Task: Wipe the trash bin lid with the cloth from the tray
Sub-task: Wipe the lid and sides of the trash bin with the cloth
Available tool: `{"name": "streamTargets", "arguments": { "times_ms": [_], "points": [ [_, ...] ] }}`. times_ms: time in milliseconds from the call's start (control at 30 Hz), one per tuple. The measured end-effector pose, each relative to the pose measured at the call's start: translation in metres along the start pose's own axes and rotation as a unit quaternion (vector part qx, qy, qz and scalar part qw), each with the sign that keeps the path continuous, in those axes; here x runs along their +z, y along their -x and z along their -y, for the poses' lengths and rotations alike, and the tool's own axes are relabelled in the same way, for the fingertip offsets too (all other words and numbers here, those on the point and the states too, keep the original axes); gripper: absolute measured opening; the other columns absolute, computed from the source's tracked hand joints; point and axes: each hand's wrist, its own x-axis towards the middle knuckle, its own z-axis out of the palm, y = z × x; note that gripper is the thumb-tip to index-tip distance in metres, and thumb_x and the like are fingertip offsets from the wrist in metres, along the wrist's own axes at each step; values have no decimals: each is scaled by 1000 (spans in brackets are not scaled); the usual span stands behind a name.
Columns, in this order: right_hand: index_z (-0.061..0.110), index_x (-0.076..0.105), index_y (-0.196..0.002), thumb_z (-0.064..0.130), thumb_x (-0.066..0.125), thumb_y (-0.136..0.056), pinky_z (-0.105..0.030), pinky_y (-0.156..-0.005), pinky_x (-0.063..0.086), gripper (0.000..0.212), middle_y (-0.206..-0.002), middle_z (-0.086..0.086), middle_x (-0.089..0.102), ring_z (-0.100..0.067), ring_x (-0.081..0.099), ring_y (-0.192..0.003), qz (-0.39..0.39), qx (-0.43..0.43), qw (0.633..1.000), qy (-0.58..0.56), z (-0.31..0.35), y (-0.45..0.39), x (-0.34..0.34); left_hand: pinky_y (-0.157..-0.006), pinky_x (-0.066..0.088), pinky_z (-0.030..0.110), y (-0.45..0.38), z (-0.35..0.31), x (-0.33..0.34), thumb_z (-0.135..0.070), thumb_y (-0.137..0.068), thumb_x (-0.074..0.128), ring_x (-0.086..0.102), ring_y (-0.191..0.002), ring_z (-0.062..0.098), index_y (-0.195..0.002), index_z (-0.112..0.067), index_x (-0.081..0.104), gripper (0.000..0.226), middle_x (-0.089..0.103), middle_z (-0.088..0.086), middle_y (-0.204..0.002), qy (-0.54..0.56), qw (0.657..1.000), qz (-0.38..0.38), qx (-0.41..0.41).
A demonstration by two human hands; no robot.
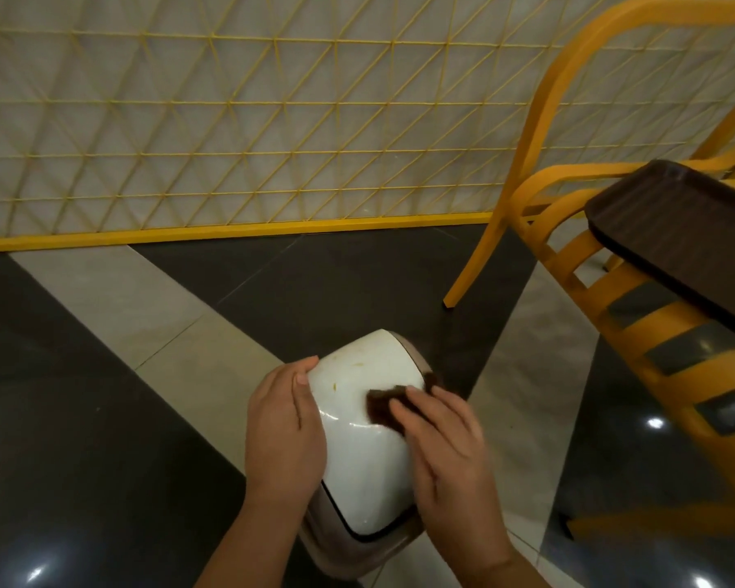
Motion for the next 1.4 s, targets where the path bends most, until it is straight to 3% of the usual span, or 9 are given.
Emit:
{"name": "streamTargets", "arguments": {
  "times_ms": [133, 300, 533, 667, 833, 1000, 1200, 1300, 1400],
  "points": [
    [25, 64, -120, 25, 47, -84, -46, -104, 44, 40, -125, 1, 63, -25, 51, -124, 93, -113, 988, 55, 16, -48, 3, -94, 38, 26, 0, -1, -4, -32, -98, 30, 50, -107, 9, -120, -24, 56, 36, 57, -8, -114, 8, 1000, 9, 7],
    [28, 64, -121, 12, 51, -92, -38, -109, 37, 35, -125, 7, 62, -13, 43, -126, 29, 66, 997, -10, -4, -63, -10, -93, 37, 25, -2, 0, -3, -34, -98, 29, 50, -109, 10, -118, -29, 56, 33, 55, -10, -116, 5, 1000, 14, 0],
    [25, 68, -115, 20, 46, -88, -33, -104, 39, 35, -121, 4, 65, -18, 45, -123, 67, -84, 994, 13, 8, -43, -10, -85, 36, 18, -4, 1, -9, -34, -97, 31, 50, -105, 7, -119, -28, 54, 32, 53, -11, -112, 0, 999, 49, 21],
    [30, 63, -122, 16, 47, -97, -14, -99, 23, 33, -124, 11, 60, -10, 42, -122, 90, 42, 995, 13, 2, -90, -13, -81, 34, 9, -11, 2, -13, -31, -98, 32, 48, -101, 1, -114, -34, 50, 25, 52, -13, -112, -15, 996, 86, 30],
    [37, 60, -120, 21, 44, -99, -13, -98, 34, 32, -119, 18, 59, -1, 44, -115, 58, 137, 985, -87, -7, -66, -18, -95, 42, 34, -16, -6, -13, -40, -92, 44, 48, -113, 13, -120, -24, 53, 33, 50, -6, -121, -74, 997, -26, -25],
    [36, 59, -122, 26, 44, -96, -6, -102, 24, 32, -122, 15, 60, -2, 43, -119, 23, 61, 997, -35, -6, -25, -23, -87, 36, 28, -5, -11, -8, -40, -98, 29, 49, -103, 11, -121, -26, 54, 36, 53, -8, -113, -1, 995, -14, -104],
    [26, 71, -111, 32, 51, -93, -21, -101, 38, 27, -113, 10, 67, -11, 52, -112, 109, -131, 985, 3, 6, -50, -22, -90, 37, 27, -6, -7, -7, -38, -99, 28, 52, -107, 11, -122, -27, 57, 39, 58, -7, -121, 16, 996, -16, -91],
    [29, 72, -108, 28, 53, -95, -10, -94, 32, 23, -105, 12, 67, -7, 52, -104, 119, 21, 991, -49, -2, -81, -19, -90, 35, 26, -6, -8, -7, -38, -99, 29, 51, -110, 13, -123, -27, 57, 39, 58, -7, -123, 12, 995, -19, -99],
    [30, 72, -105, 27, 53, -95, -25, -98, 44, 21, -104, 14, 64, -3, 55, -101, 134, 183, 963, -142, -10, -89, -15, -90, 36, 27, -6, -10, -5, -37, -99, 28, 52, -112, 14, -123, -27, 57, 39, 57, -7, -123, 7, 994, -25, -108]
  ]
}}
